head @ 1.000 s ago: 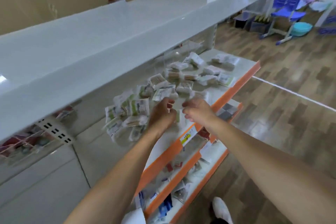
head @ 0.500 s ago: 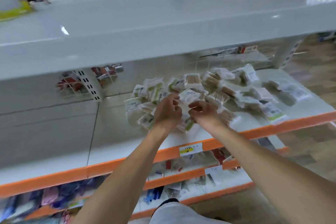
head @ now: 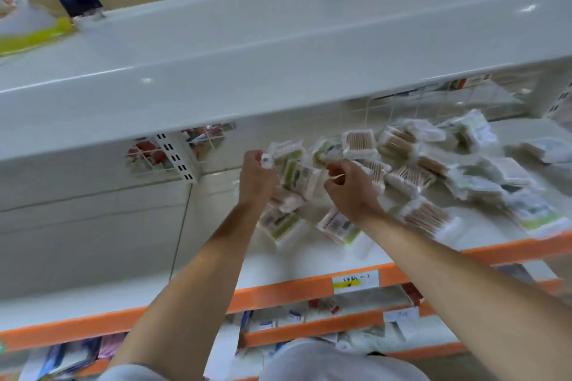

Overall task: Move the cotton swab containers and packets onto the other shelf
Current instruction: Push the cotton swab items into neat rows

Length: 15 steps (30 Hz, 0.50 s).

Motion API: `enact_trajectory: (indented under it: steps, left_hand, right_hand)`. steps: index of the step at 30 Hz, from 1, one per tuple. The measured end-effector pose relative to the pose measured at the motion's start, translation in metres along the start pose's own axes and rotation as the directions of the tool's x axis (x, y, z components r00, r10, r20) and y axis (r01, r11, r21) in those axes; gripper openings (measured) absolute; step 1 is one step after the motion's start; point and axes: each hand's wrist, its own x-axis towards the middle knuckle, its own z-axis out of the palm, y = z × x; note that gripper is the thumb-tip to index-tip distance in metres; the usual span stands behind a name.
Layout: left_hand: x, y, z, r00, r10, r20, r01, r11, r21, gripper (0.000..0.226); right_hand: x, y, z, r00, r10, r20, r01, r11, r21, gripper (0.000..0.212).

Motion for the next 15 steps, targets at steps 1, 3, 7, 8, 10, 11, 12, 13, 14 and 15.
enact_trajectory:
  steps: [1,3,7,8,10,11,12,13,14,15]
  left_hand:
    - [0.011,-0.002,0.001,0.999,-0.036,0.029,0.035,0.999,0.009,0.042]
    - [0.028,-0.005,0.004,0.996,-0.055,0.065,0.048,0.994,0.102,0.049]
    - [0.047,-0.009,0.015,0.997,0.063,0.036,-0.070,0.959,0.274,0.053]
    - [0.049,-0.009,0.019,0.997,0.077,0.023,-0.080,0.962,0.262,0.049]
    - [0.052,-0.011,0.026,0.997,0.071,0.000,-0.069,0.969,0.237,0.044]
    - [0.052,-0.011,0.029,0.998,0.055,-0.017,-0.049,0.969,0.241,0.044]
    - [0.052,-0.012,0.032,0.999,0.036,-0.040,-0.025,0.969,0.246,0.044]
    - [0.051,-0.011,0.035,0.998,0.015,-0.064,0.001,0.970,0.245,0.046]
    - [0.050,-0.010,0.036,0.997,-0.007,-0.081,0.026,0.970,0.241,0.049]
    - [0.049,-0.009,0.037,0.996,-0.027,-0.088,0.048,0.970,0.238,0.054]
  right_hand:
    - [0.002,0.002,0.002,1.000,-0.012,0.001,0.012,1.000,-0.002,0.034]
    - [0.002,0.010,0.005,1.000,-0.018,0.000,0.018,1.000,0.001,0.034]
    - [-0.003,0.023,0.004,1.000,-0.025,-0.003,0.025,1.000,-0.011,0.032]
    - [-0.005,0.024,0.004,0.999,-0.032,-0.007,0.032,0.999,-0.019,0.031]
    - [-0.006,0.024,0.003,0.999,-0.040,-0.018,0.040,0.999,-0.028,0.028]
    - [-0.007,0.023,0.003,0.999,-0.046,-0.020,0.046,0.999,-0.024,0.026]
    - [-0.008,0.023,0.004,0.998,-0.057,-0.022,0.057,0.998,-0.021,0.022]
    - [-0.009,0.022,0.004,0.997,-0.071,-0.028,0.071,0.997,-0.024,0.018]
    - [-0.011,0.021,0.004,0.996,-0.082,-0.037,0.081,0.996,-0.031,0.016]
    - [-0.011,0.021,0.004,0.995,-0.087,-0.042,0.086,0.996,-0.032,0.014]
